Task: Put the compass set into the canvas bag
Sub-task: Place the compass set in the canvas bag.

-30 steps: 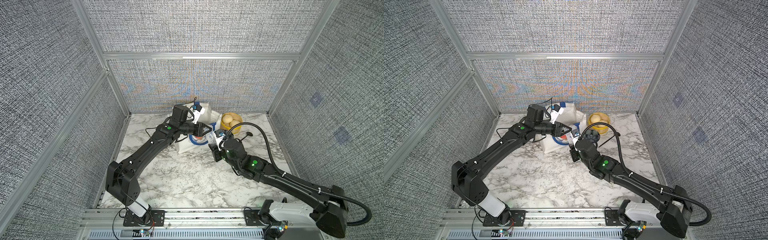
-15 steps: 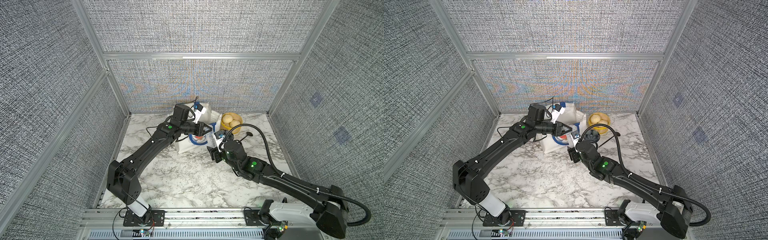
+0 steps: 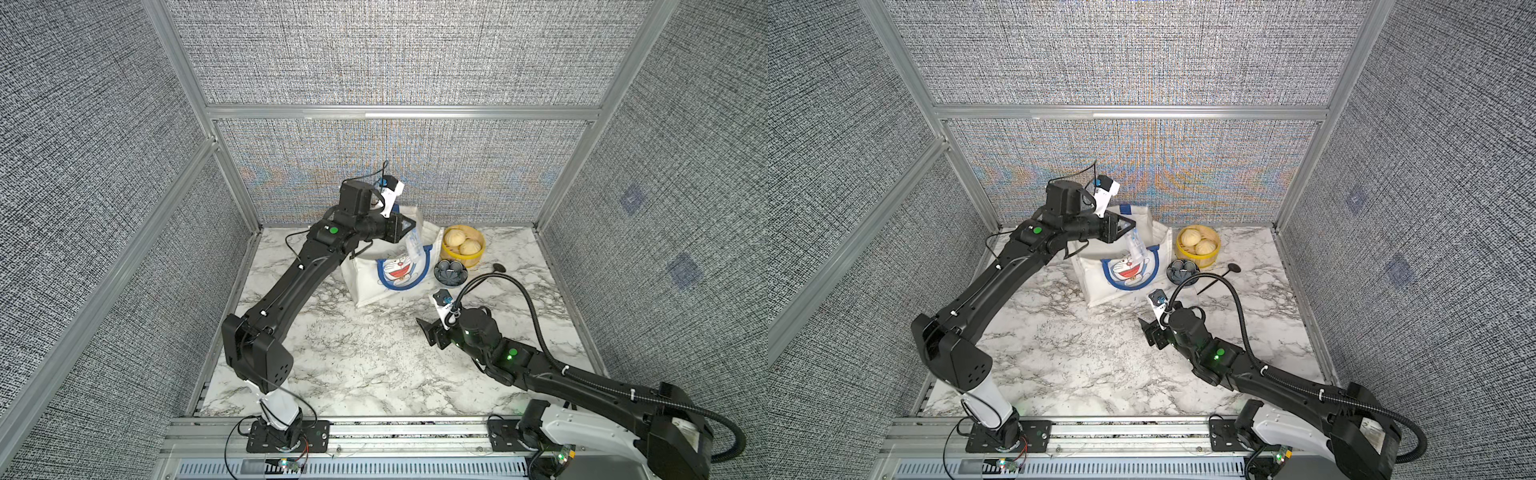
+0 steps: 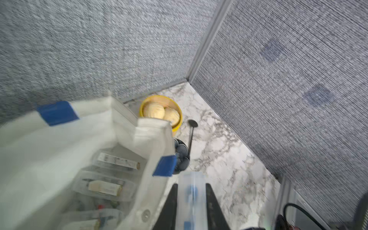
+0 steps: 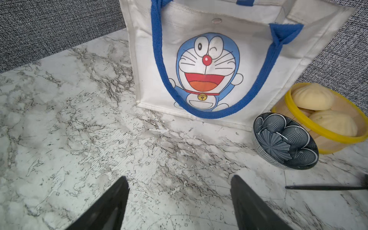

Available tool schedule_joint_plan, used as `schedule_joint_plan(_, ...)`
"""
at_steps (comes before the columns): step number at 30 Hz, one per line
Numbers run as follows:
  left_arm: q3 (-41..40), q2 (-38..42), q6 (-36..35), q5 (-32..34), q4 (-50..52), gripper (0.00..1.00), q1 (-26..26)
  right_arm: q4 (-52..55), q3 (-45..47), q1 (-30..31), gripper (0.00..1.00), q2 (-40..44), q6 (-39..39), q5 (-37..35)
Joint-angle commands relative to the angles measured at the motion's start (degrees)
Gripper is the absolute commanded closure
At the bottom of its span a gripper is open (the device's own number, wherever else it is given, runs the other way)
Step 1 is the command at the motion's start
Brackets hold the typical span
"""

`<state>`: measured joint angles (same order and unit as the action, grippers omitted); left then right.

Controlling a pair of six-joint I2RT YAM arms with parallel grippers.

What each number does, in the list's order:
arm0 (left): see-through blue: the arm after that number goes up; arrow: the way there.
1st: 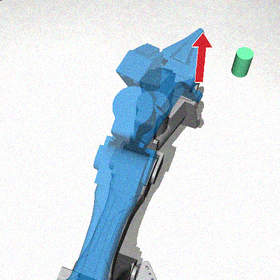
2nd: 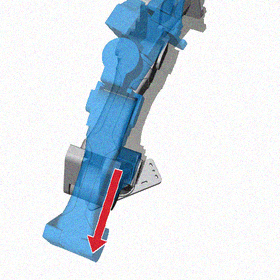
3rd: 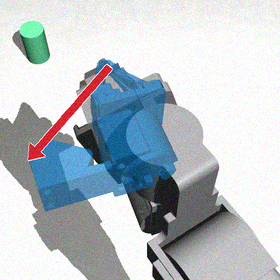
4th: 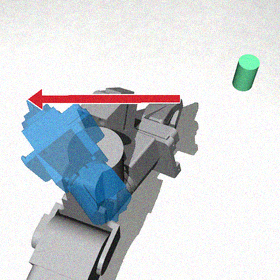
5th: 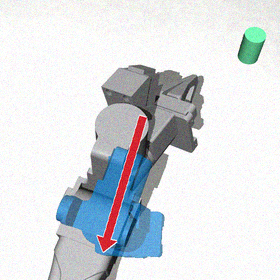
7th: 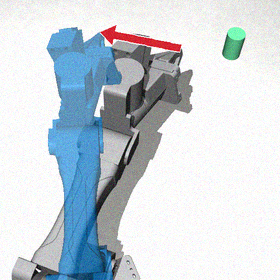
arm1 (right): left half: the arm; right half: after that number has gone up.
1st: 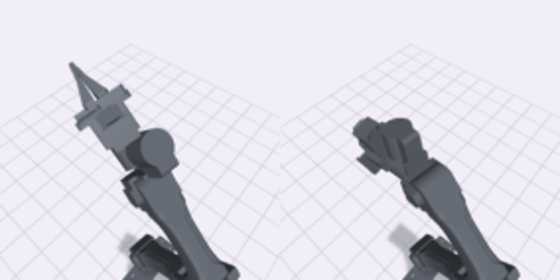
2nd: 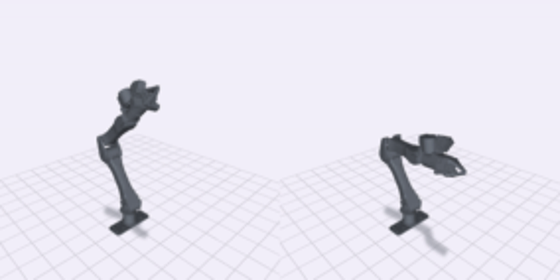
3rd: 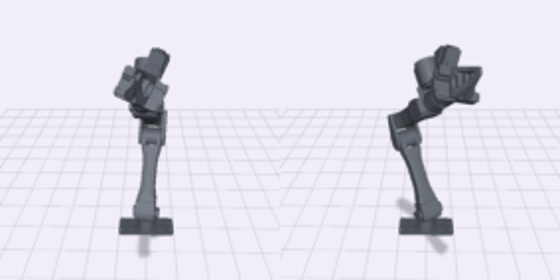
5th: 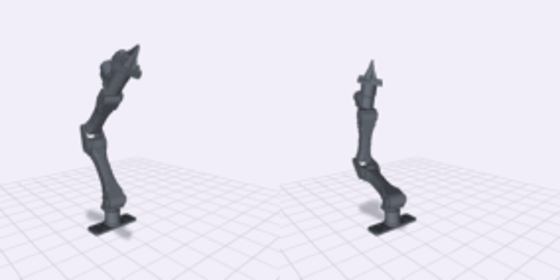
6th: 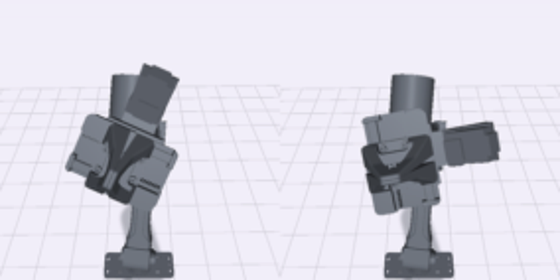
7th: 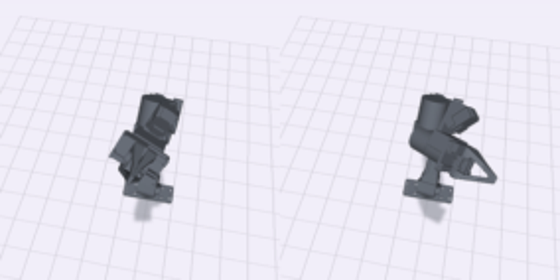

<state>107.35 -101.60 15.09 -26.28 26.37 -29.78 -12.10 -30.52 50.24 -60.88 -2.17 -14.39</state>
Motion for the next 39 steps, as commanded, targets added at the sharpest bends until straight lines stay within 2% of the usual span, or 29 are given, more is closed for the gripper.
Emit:
schedule_joint_plan(1,4.26,-3.05,-3.17,4.21,2.28,0.88,1.8,-7.57,2.03,-0.05,0.2,0.33,1.66,0.04)
schedule_joint_plan(5,9.9,-8.98,-8.29,14.01,4.46,0.89,2.86,-8.47,2.18,-0.05,0.2,-1.43,2.14,0.05)
schedule_joint_plan(14,11.24,-20.0,-10.74,14.45,3.07,0.9,3.15,-7.39,0.73,0.04,0.2,-4.73,2.35,-0.28)
schedule_joint_plan(22,5.68,-22.23,-10.09,12.94,0.65,0.88,3.15,-6.89,-0.16,0.02,0.2,-7.47,2.64,-3.04)
schedule_joint_plan(26,5.94,-21.53,-10.58,12.29,1.36,0.73,3.14,-6.38,-0.68,-0.03,0.19,-8.5,3.03,-3.75)
schedule_joint_plan(30,6.26,-19.74,-11.05,9.99,1.22,0.52,3.15,-6.12,-1.03,-0.03,0.16,-8.98,3.7,-5.96)
schedule_joint_plan(36,9.02,-15.56,-10.89,8.4,3.81,0.38,3.15,-4.6,-2.57,-0.23,0.11,-10.25,4.92,-8.7)
schedule_joint_plan(39,11.42,-12.74,-11.55,8.7,7.15,0.36,3.24,-1.25,-4.53,-0.39,0.1,-8.87,5.04,-11.61)
